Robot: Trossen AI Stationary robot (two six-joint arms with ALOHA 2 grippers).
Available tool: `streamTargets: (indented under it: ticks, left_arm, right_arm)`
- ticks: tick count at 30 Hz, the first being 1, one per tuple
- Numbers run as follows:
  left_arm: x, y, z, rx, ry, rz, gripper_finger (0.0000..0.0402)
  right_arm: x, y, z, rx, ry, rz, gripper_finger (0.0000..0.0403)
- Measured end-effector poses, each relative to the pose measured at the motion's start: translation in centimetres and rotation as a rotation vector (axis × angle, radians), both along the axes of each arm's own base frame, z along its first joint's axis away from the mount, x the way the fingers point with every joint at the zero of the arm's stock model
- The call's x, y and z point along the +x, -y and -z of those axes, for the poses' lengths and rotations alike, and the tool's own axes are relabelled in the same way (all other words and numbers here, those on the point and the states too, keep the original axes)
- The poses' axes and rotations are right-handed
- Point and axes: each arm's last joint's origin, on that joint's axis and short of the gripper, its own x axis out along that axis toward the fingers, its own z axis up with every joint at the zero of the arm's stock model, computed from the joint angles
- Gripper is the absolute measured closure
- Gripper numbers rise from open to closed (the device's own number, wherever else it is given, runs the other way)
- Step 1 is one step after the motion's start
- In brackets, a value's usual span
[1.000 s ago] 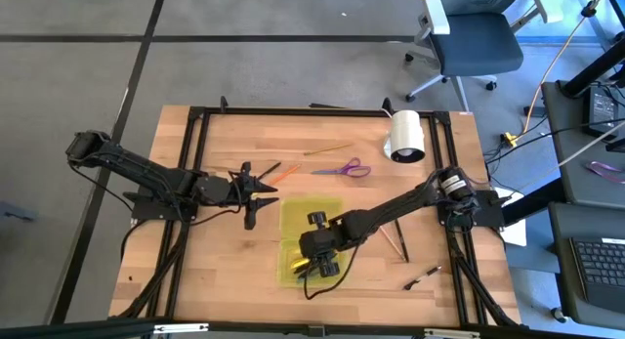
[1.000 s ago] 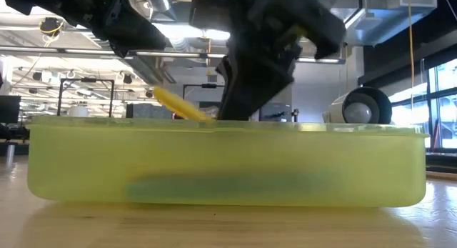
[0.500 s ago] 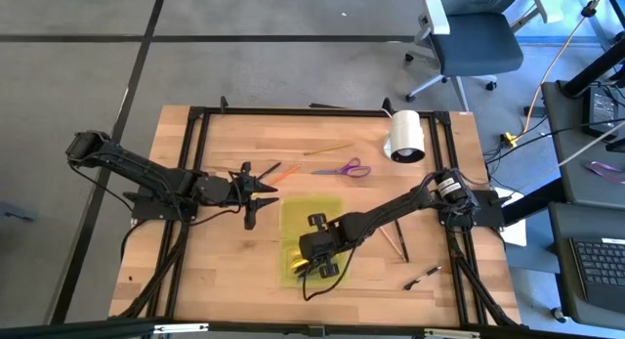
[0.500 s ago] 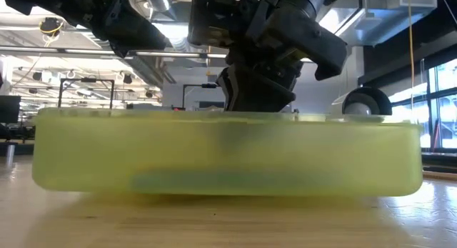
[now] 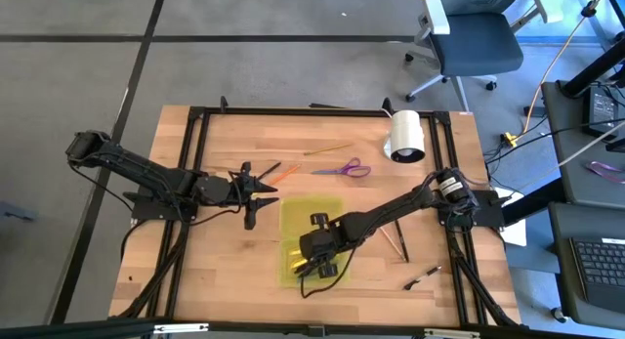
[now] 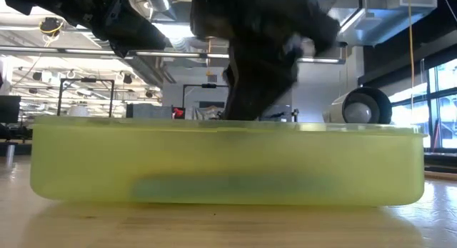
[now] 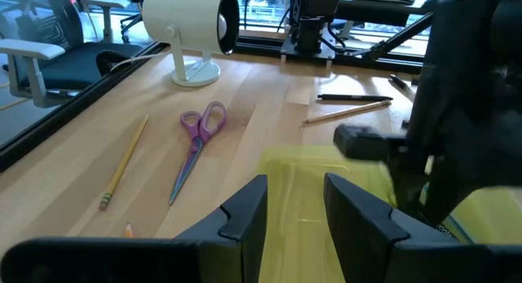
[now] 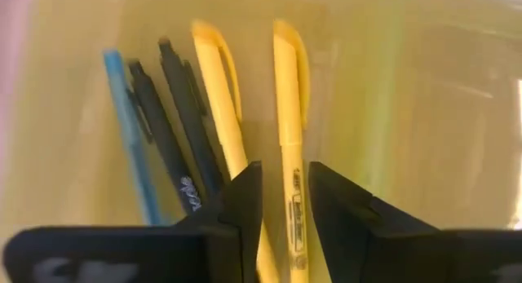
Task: Pick & place school supplies into a supply box
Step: Put the black pen into the yellow supply box
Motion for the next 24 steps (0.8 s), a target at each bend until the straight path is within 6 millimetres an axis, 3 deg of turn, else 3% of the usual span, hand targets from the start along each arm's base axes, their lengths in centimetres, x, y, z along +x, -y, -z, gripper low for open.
streamTargets:
  ticks: [6,11,18,24]
  left_arm:
    - [0.0,0.0,0.0,0.000,0.000,0.000,0.0286]
    - [0.0,0.0,0.0,0.000,0.001,0.000,0.0286]
    - [0.0,0.0,-0.1,-0.001,0.005,0.000,0.0286]
    - [0.0,0.0,-0.1,-0.001,0.007,0.000,0.0286]
  right_arm:
    - [-2.1,0.5,-5.5,0.172,-0.014,0.209,0.0296]
    - [-6.1,0.4,-9.3,0.200,-0.066,0.377,0.0296]
    - [-12.6,0.1,-9.7,0.244,-0.107,0.600,0.0295]
    - [-18.8,1.3,-6.4,0.298,-0.164,0.932,0.0295]
